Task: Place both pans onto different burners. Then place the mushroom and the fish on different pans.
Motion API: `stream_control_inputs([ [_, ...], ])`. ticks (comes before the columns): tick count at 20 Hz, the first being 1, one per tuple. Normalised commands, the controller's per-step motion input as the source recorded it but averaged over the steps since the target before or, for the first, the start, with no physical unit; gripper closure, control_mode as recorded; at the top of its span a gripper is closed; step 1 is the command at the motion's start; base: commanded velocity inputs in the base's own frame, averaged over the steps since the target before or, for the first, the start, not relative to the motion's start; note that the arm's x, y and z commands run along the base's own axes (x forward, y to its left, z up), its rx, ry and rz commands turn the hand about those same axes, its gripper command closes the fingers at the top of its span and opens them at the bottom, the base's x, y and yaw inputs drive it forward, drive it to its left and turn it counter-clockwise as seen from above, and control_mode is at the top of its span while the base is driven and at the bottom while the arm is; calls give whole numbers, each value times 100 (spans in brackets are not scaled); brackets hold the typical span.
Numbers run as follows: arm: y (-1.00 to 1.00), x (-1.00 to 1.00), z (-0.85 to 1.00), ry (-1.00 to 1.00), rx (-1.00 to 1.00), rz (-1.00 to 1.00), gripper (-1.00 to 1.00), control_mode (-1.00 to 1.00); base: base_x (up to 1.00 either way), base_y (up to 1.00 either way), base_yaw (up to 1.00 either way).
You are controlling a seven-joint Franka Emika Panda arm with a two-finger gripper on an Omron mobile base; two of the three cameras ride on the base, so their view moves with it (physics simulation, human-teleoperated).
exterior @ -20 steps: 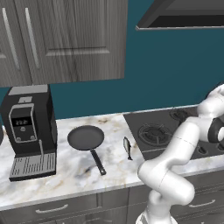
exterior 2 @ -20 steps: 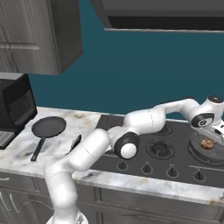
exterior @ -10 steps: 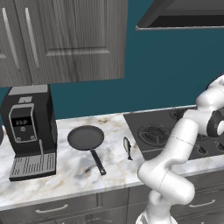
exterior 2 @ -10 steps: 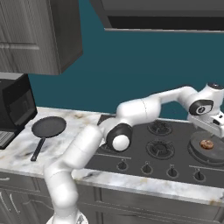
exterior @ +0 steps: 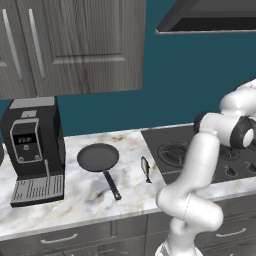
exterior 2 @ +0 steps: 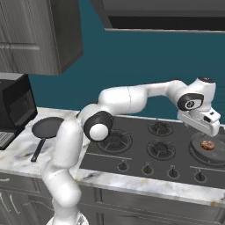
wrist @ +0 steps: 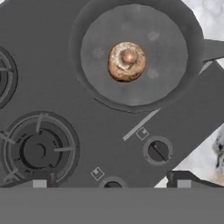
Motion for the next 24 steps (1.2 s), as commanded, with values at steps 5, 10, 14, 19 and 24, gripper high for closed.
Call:
stream_control_inputs([
  [5,78,-64,7,-5,-11,2,-100,-100,0,0,0],
  [10,79,-49,28,-8,-6,5,-100,-100,0,0,0],
  [14,72,-33,43,-3,-1,7,-100,-100,0,0,0],
  [19,68,-24,50,-1,0,7,-100,-100,0,0,0],
  [24,69,-21,36,0,0,8,-100,-100,0,0,0],
])
